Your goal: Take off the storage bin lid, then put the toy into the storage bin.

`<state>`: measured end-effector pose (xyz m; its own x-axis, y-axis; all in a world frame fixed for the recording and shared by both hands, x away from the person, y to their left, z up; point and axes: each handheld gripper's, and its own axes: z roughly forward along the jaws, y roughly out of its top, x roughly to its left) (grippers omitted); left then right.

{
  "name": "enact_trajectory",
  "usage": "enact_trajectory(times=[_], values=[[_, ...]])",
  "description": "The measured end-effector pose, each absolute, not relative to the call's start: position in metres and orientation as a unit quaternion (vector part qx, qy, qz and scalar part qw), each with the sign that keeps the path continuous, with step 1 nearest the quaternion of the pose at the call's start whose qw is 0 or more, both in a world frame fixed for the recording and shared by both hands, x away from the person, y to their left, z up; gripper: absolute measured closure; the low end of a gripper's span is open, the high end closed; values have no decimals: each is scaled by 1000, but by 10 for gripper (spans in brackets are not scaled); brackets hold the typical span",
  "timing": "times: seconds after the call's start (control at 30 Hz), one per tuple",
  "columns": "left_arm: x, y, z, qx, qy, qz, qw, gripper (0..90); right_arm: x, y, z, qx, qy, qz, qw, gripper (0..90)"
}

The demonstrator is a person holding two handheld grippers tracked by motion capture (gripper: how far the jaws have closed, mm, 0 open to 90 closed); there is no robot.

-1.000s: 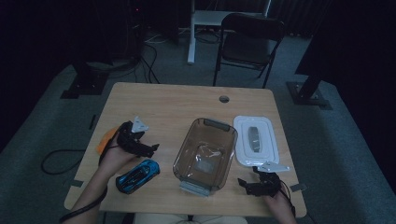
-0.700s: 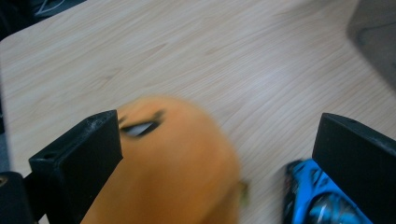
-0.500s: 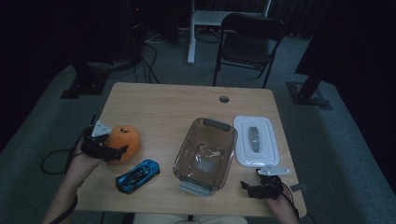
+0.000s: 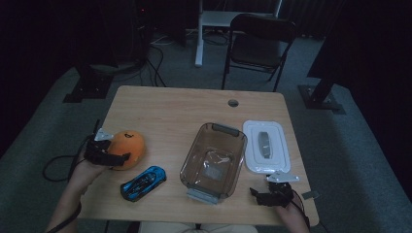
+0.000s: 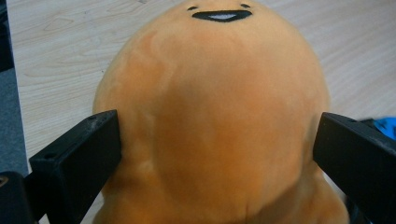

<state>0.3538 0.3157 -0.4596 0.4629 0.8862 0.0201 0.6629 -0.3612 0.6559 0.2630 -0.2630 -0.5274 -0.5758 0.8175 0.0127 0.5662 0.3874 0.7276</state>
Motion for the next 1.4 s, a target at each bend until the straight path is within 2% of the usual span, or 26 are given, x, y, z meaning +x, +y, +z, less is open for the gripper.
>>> enact_trajectory(times=[0.13,0.27,0.3,0.33,0.37,0.53,0.63,0.8,1.0,1.4], values=[[359,318,-464,798,492,180,300,24,263,-263,-527,425,814,354,178,140],[360,321,-470,797,506,174,280,73,263,-263,-528,424,815,352,180,140],[358,321,-471,797,507,175,278,170,263,-263,-528,424,814,353,179,140],[357,321,-472,799,508,176,271,210,263,-263,-527,425,814,354,178,140],[355,321,-472,798,510,180,266,210,263,-263,-527,425,814,354,178,140],[347,314,-470,804,502,197,249,322,263,-263,-527,426,813,356,176,140],[343,313,-465,802,498,205,257,486,263,-264,-527,426,813,357,175,140],[343,314,-457,801,495,200,272,586,263,-264,-527,426,813,357,175,140],[344,316,-449,798,495,187,290,606,263,-264,-527,426,812,358,174,140],[339,300,-422,811,456,185,317,641,263,-263,-528,424,815,352,180,140]])
